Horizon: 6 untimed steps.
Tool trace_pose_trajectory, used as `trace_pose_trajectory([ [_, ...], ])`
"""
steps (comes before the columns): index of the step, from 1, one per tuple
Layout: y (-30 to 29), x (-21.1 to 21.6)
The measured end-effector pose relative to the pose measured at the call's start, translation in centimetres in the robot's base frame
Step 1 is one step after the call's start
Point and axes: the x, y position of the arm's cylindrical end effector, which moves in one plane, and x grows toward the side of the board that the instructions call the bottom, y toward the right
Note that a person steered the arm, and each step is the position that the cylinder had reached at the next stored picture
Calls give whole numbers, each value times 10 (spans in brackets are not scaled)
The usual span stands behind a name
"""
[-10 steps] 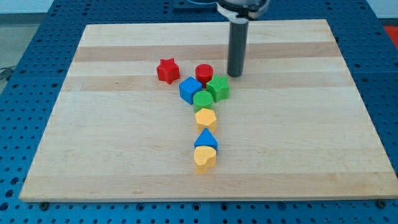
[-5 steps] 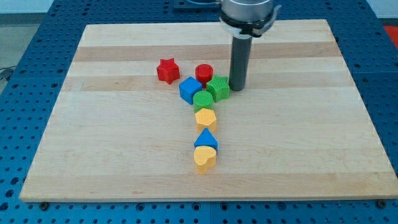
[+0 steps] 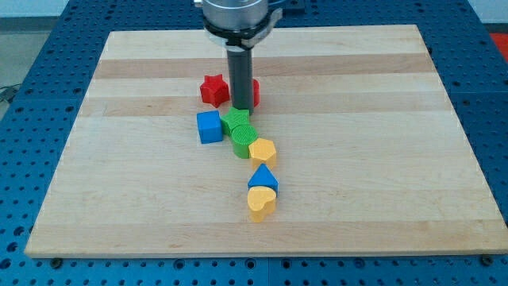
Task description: Push the green circle slightly to right
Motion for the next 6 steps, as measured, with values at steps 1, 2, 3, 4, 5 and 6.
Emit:
trace_pose_trajectory([
  [1, -29, 0],
  [2, -57, 4],
  [3, -69, 5],
  [4, -42, 3],
  [5, -31, 3],
  [6, -31, -1],
])
